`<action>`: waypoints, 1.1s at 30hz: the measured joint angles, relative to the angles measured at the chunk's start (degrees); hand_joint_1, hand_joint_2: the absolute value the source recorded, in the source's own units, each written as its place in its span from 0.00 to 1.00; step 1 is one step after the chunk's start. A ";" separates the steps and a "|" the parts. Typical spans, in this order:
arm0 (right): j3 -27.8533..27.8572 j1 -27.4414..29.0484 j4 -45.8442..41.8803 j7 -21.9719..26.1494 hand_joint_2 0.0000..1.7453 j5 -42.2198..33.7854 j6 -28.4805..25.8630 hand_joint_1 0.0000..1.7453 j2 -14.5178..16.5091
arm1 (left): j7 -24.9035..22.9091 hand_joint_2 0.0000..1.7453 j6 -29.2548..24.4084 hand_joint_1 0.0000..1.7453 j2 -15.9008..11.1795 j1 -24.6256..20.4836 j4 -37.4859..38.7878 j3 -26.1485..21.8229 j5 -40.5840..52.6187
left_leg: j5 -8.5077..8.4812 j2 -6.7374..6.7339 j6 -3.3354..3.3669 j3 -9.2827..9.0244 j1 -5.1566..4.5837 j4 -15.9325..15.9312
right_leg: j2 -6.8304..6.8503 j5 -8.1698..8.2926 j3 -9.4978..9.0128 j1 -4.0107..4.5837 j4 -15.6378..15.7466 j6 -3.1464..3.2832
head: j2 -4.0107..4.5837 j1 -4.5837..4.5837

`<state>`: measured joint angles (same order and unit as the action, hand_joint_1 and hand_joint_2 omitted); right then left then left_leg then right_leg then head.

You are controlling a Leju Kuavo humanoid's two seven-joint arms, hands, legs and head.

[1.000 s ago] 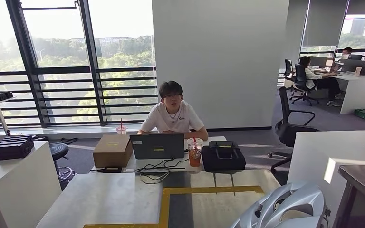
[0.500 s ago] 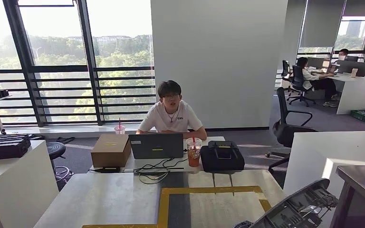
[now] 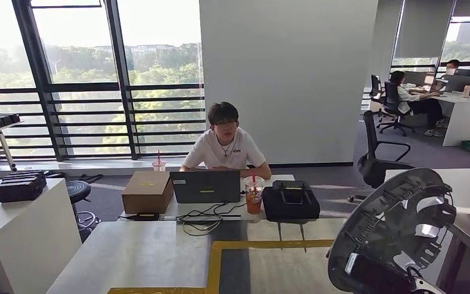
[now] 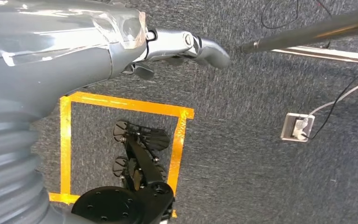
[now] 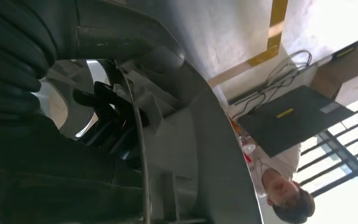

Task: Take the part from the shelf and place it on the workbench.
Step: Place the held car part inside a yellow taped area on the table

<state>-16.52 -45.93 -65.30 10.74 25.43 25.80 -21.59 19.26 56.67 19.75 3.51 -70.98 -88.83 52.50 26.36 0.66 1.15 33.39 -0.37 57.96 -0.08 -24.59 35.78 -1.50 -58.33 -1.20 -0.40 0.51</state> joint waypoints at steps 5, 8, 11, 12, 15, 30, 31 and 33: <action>-6.66 -9.22 11.52 4.11 1.00 1.58 6.89 1.00 -1.15 | 1.94 1.00 0.70 0.00 -0.05 -0.19 0.02 0.00 2.53 | 6.08 -0.37 -1.36 5.74 0.50 11.81 | -0.11 -0.05 -0.07 -0.34 0.04 1.01 | 0.01 0.40; -11.34 -14.43 18.12 7.09 1.00 1.56 13.02 1.00 -1.58 | 3.58 1.00 1.34 0.00 -0.04 -0.39 0.05 0.02 5.04 | 6.19 -0.41 -1.27 8.75 0.62 16.62 | -0.15 -0.13 -0.23 0.08 0.00 1.13 | 0.00 0.53; -16.03 -18.18 23.29 10.69 1.00 0.82 17.17 1.00 -2.07 | 5.35 1.00 1.38 0.00 -0.08 -0.69 0.05 0.01 7.81 | 0.22 -0.38 0.32 3.93 0.19 5.49 | -0.26 -0.25 -0.60 0.63 0.08 1.25 | 0.00 0.55; -17.55 -19.17 24.81 11.80 1.00 0.63 17.92 1.00 -2.15 | 5.91 1.00 1.28 0.00 -0.10 -0.80 0.10 0.00 8.58 | -0.81 -0.44 0.84 2.51 -0.02 2.47 | -0.29 -0.26 -0.63 0.77 0.14 1.24 | 0.00 0.55; -21.99 -20.57 28.13 14.28 1.00 0.46 19.23 1.00 -2.37 | 7.17 1.00 0.92 0.00 -0.10 -1.22 0.36 0.02 10.19 | -0.93 -0.63 1.36 1.44 -0.44 0.40 | -0.27 -0.14 -0.73 0.87 0.51 0.78 | 0.00 0.56; -43.12 -25.31 37.29 14.54 1.00 0.13 28.96 1.00 3.07 | 9.41 1.00 -1.34 0.00 -0.79 -3.38 5.24 0.02 13.18 | -0.89 -0.58 -0.11 0.52 0.10 0.14 | -0.20 0.04 -0.12 0.15 -0.08 -0.21 | 0.01 0.06; -44.29 -25.40 37.68 14.27 1.00 0.11 29.08 1.00 3.49 | 9.58 1.00 -1.56 0.00 -0.97 -3.39 5.63 0.02 13.33 | -0.75 -0.62 -0.29 0.66 0.19 0.21 | -0.23 0.05 -0.11 0.06 -0.11 0.11 | 0.00 0.10; -46.22 -25.44 38.34 13.89 1.00 0.10 28.90 1.00 4.31 | 9.86 1.00 -2.04 0.00 -1.28 -3.42 6.47 0.02 13.58 | 0.72 -0.64 -0.85 1.61 0.42 2.24 | -0.31 0.10 -0.18 -0.28 -0.07 0.73 | 0.00 0.29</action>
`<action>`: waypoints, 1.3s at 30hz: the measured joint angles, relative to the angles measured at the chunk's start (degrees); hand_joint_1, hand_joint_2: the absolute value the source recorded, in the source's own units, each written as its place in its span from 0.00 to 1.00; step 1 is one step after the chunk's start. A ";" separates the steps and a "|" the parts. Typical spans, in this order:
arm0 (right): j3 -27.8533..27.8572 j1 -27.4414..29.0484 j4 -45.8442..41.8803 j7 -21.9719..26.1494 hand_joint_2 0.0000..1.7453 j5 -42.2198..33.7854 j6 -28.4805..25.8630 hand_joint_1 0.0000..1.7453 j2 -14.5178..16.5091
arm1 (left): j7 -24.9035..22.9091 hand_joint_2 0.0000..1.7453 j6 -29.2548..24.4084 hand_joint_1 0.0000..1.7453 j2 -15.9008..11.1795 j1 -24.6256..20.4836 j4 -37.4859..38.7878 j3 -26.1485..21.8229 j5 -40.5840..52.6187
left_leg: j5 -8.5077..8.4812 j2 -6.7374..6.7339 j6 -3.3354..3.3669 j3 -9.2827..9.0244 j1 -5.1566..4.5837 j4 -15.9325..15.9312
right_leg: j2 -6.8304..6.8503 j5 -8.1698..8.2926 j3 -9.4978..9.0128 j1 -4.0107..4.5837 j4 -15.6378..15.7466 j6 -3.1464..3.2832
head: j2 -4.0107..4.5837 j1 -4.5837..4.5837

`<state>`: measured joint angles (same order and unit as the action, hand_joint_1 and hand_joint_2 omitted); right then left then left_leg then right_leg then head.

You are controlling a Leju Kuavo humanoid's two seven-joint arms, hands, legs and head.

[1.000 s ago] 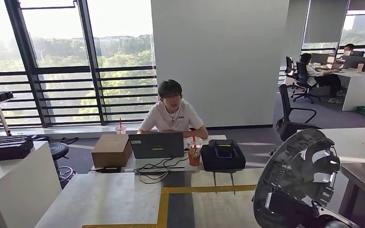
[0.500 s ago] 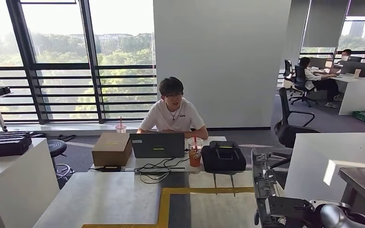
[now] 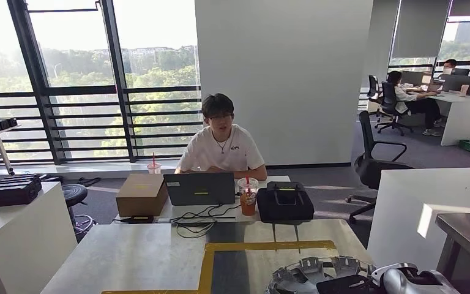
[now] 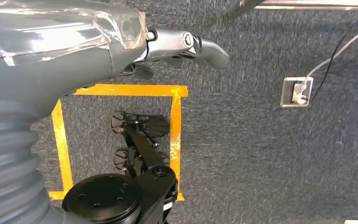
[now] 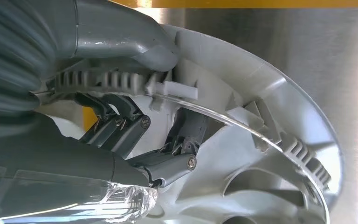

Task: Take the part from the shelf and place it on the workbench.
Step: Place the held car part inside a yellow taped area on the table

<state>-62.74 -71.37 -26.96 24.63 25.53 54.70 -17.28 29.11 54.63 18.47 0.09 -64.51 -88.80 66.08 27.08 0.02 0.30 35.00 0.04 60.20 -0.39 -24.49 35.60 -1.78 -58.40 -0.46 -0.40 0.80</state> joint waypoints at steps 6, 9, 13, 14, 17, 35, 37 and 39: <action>-3.76 0.58 1.51 -0.60 1.00 0.60 -2.49 1.00 1.61 | 0.14 1.00 -0.03 0.00 -0.32 0.02 1.85 0.00 0.00 | 4.47 0.02 -0.74 6.74 0.52 13.42 | -0.17 0.00 -0.07 0.21 0.00 0.50 | 0.01 0.25; -5.28 1.11 1.83 -1.84 1.00 2.20 -10.49 1.00 2.55 | -1.34 1.00 1.08 0.00 -0.19 0.10 1.31 -0.01 -2.32 | -0.66 0.04 0.37 1.15 0.20 1.95 | -0.37 0.02 -0.21 0.56 0.03 0.44 | 0.01 0.23; -7.00 3.32 2.55 -4.40 1.00 4.30 -23.26 1.00 4.91 | -4.12 1.00 2.05 0.00 0.35 0.44 -0.98 -0.01 -5.56 | -1.51 -0.16 1.14 -0.90 -0.40 -2.17 | -0.45 0.28 -0.17 0.63 0.36 -0.31 | 0.00 0.21; -7.21 4.15 2.74 -4.94 1.00 4.62 -25.75 1.00 5.51 | -4.69 1.00 2.15 0.00 0.51 0.51 -1.57 -0.01 -5.90 | -1.86 -0.23 1.36 -1.24 -0.30 -2.71 | -0.39 0.18 -0.01 0.68 0.21 -0.53 | 0.01 0.17; -7.58 6.16 3.28 -5.92 1.00 5.25 -30.85 1.00 7.08 | -5.68 1.00 2.57 0.00 0.92 0.53 -3.21 0.00 -6.15 | -2.87 -0.38 2.13 -1.90 -0.02 -3.96 | -0.16 -2.97 3.14 0.74 -6.17 -0.35 | 0.00 -0.05; -6.25 8.79 6.42 -7.72 1.00 8.58 -38.52 1.00 13.60 | -3.76 1.00 4.38 0.00 1.17 1.08 -7.84 -0.02 -0.49 | 5.89 -0.10 -1.12 6.66 0.58 13.79 | -0.11 -0.49 -0.41 0.24 -0.08 0.85 | 0.01 0.13; -5.73 8.68 6.93 -8.15 1.00 8.90 -39.05 1.00 13.90 | -4.06 1.00 4.58 0.00 1.16 1.18 -8.25 -0.02 -0.45 | 4.01 -0.10 -1.08 6.33 0.72 12.55 | -0.11 -0.51 -0.48 0.26 -0.09 0.84 | 0.01 0.15; -5.03 8.27 7.31 -8.31 1.00 9.10 -40.17 1.00 13.99 | -4.26 1.00 4.96 0.00 1.15 1.30 -8.87 -0.03 -0.30 | 0.22 -0.05 -0.73 2.62 0.70 4.81 | -0.15 -0.52 -0.58 0.31 -0.10 0.78 | 0.01 0.16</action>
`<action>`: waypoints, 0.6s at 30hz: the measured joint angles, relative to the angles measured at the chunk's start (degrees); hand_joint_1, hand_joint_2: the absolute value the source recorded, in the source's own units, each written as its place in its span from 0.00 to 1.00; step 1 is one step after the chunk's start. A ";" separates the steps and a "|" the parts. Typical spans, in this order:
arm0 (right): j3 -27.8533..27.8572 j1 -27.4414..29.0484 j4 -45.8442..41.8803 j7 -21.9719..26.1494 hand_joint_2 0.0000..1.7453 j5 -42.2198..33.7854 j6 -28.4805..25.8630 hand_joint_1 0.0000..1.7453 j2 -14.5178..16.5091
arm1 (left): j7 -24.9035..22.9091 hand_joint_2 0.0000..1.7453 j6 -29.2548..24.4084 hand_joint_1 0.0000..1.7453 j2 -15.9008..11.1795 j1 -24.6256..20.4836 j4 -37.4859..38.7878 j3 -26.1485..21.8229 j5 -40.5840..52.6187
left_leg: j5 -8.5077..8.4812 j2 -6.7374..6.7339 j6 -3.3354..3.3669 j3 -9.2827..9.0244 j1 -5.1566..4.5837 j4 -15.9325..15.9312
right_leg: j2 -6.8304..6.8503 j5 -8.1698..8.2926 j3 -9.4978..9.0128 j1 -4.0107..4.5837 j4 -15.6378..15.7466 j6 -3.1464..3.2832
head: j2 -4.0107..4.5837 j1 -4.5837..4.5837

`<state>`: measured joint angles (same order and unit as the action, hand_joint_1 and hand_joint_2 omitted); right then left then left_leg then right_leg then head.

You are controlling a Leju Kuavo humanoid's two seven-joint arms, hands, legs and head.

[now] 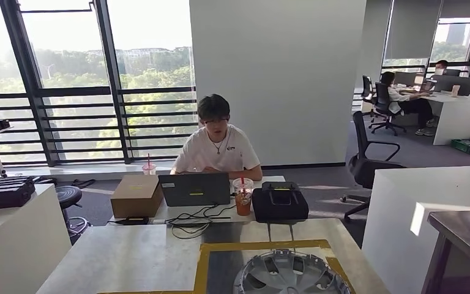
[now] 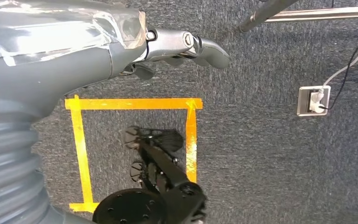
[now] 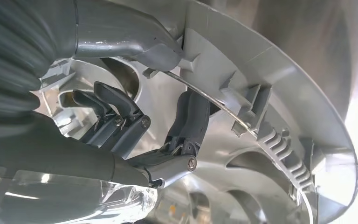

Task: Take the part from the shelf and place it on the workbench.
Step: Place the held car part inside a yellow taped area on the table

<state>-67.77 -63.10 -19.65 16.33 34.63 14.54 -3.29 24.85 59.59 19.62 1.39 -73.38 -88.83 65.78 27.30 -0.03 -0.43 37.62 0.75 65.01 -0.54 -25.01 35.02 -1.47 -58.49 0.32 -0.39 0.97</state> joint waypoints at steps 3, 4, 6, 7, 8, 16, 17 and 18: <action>1.14 -0.84 0.49 0.00 0.25 0.04 -1.84 0.25 -0.14 | 0.06 0.25 0.51 0.00 0.01 0.10 -0.85 -0.02 0.75 | -1.55 0.12 0.53 -3.22 -0.39 -6.18 | -0.09 0.11 0.20 0.33 0.03 -0.57 | -0.01 -0.03; 1.52 -1.02 0.64 0.00 0.00 0.04 -2.20 0.00 -0.22 | 0.15 0.00 0.64 0.00 0.01 0.14 -1.07 -0.02 1.06 | -1.57 0.12 0.75 -3.31 -0.54 -6.34 | -0.10 0.22 0.22 0.35 0.15 -0.92 | -0.01 -0.03; 2.28 -1.30 0.86 0.00 0.00 0.07 -2.77 0.00 -0.48 | 0.32 0.00 0.77 0.00 0.06 0.20 -1.50 -0.01 1.78 | -2.05 0.08 1.56 -3.54 -0.42 -6.91 | -0.03 -0.09 0.60 0.20 -0.29 -1.46 | -0.01 -0.08; 2.65 -1.55 0.96 0.00 0.00 0.12 -3.03 0.00 -0.60 | 0.43 0.25 0.78 0.00 0.10 0.20 -1.74 0.00 2.18 | -2.32 0.06 2.01 -3.66 -0.34 -7.25 | 0.01 -0.91 1.28 0.20 -1.67 -1.49 | -0.01 -0.13; 3.02 -1.80 1.08 -0.02 0.00 0.21 -3.26 0.00 -0.73 | 0.58 0.50 0.73 0.00 0.14 0.19 -1.92 0.01 2.63 | -2.53 0.03 2.37 -3.75 -0.27 -7.51 | 0.04 -2.26 2.57 0.21 -4.39 -1.33 | -0.01 -0.19; 5.23 -2.83 1.83 -1.02 0.00 0.99 -2.75 0.00 -1.14 | 1.06 0.00 -0.03 0.00 0.19 0.06 -2.49 0.01 4.23 | -2.55 0.17 2.53 -3.43 -0.94 -7.03 | 0.23 -1.75 1.11 0.37 -3.48 -1.71 | 0.00 -0.49; 5.59 -3.08 1.87 -1.36 0.00 1.25 -2.20 0.00 -1.04 | 0.77 0.00 -0.26 0.00 0.19 0.02 -2.49 0.01 4.34 | -2.47 0.16 2.29 -3.32 -1.05 -6.85 | 0.28 -1.06 -0.20 0.46 -1.01 -1.49 | -0.01 -0.46; 5.92 -3.21 1.93 -1.76 0.00 1.48 -1.64 0.00 -0.93 | 0.56 0.00 -0.46 0.00 0.19 -0.02 -2.48 0.01 4.43 | -2.43 0.14 2.03 -3.21 -1.13 -6.73 | 0.31 -0.83 -0.78 0.60 0.07 -1.18 | -0.01 -0.44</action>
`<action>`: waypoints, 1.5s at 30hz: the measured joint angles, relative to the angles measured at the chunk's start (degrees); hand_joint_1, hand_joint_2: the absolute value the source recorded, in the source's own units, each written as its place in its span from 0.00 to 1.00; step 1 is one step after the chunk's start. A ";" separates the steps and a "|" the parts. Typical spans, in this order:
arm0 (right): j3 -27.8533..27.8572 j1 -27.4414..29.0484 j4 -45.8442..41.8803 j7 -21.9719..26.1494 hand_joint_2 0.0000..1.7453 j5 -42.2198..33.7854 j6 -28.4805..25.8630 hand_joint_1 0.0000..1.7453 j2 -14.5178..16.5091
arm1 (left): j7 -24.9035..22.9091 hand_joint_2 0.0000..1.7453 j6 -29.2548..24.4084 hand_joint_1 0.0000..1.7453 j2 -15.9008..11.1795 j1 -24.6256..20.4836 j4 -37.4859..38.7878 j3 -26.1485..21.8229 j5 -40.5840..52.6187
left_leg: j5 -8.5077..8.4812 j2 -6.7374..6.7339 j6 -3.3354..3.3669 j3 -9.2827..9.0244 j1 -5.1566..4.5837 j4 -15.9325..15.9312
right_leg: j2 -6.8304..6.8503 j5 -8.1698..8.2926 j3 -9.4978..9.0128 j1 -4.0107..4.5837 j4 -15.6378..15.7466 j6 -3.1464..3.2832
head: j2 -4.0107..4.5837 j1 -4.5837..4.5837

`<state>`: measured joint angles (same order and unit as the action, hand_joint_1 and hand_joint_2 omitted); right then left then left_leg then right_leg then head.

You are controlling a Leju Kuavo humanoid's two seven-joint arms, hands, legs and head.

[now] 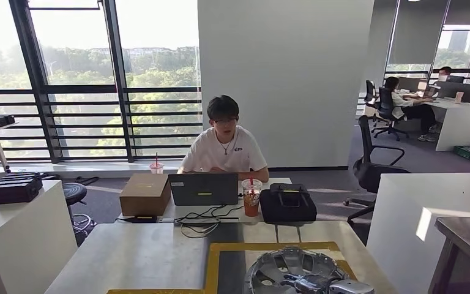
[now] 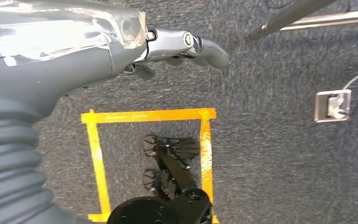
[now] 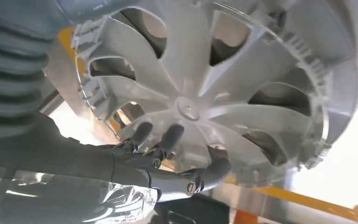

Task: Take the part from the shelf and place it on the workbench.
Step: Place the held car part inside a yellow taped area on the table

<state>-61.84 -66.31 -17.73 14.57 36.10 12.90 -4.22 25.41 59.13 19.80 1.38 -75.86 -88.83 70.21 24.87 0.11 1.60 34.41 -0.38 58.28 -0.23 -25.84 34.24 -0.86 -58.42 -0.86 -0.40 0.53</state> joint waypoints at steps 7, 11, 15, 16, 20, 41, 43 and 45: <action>2.29 0.54 0.32 -1.07 0.00 -0.04 -0.51 0.00 0.97 | -0.46 0.00 -0.48 0.00 -0.09 -0.14 0.26 0.00 0.11 | 5.83 -0.04 -2.38 5.08 0.88 10.77 | -0.08 0.54 -0.23 -0.53 0.50 1.32 | 0.01 0.38; 6.39 3.15 -1.19 -1.30 0.00 -2.56 -10.20 0.00 0.86 | -0.49 0.00 -0.08 0.00 -0.09 -0.15 0.66 0.00 -1.14 | 4.48 -0.06 -2.73 5.76 1.39 12.09 | -0.10 0.52 -0.31 -0.51 0.47 1.29 | 0.01 0.42; 15.62 6.97 -10.11 -3.19 0.00 0.07 -15.47 0.00 -0.92 | -0.76 0.00 0.32 0.00 -0.10 -0.45 0.71 -0.01 -2.60 | 0.49 0.03 -1.94 -0.41 1.08 0.26 | -0.17 0.59 -0.25 -0.21 0.52 0.72 | 0.00 0.44; 18.04 7.99 -12.43 -3.62 0.00 1.01 -15.19 0.00 -1.43 | -0.78 0.00 0.32 0.00 -0.09 -0.51 0.72 0.00 -2.65 | 0.67 0.06 -1.65 -0.54 0.87 0.07 | -0.16 0.68 -0.20 -0.17 0.63 0.37 | 0.00 0.42; 24.35 10.29 -18.21 -4.07 0.00 2.71 -14.58 0.00 -2.77 | -0.75 0.00 0.34 0.00 -0.01 -0.63 0.78 0.02 -2.70 | -0.34 -0.01 0.11 -1.00 0.92 -1.33 | -0.08 -0.68 1.18 -0.23 -1.73 -0.41 | -0.01 0.28; 73.84 72.90 -108.39 8.21 0.00 23.19 -29.40 0.00 1.62 | -9.50 0.00 -6.07 0.00 -0.09 0.74 4.82 -0.05 -17.03 | 8.62 0.14 -2.65 3.79 1.54 13.70 | 1.13 -0.14 -1.84 -0.36 1.53 1.12 | -0.01 0.40; 76.11 77.23 -112.02 8.01 0.00 21.80 -29.49 0.00 1.87 | -10.06 0.00 -6.55 0.00 -0.12 0.85 4.23 -0.04 -16.97 | 5.54 0.17 -2.38 -0.91 1.56 5.77 | 0.86 -0.07 -1.87 -0.41 1.53 1.01 | -0.01 0.43; 77.64 79.97 -114.53 7.12 0.00 20.89 -28.29 0.00 2.10 | -10.31 0.00 -6.73 0.00 -0.15 0.84 3.77 -0.05 -16.97 | 3.89 0.22 -1.94 -4.33 1.30 -0.23 | 0.52 0.17 -1.88 -0.25 1.50 0.60 | 0.00 0.41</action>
<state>15.80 13.66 -132.26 21.69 57.00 -15.40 -2.13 15.10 52.40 19.65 2.22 -72.09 -88.88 53.23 28.76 0.33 -0.34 30.08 0.92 58.05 0.29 -25.67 32.36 -1.11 -56.91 -0.26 -0.40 0.94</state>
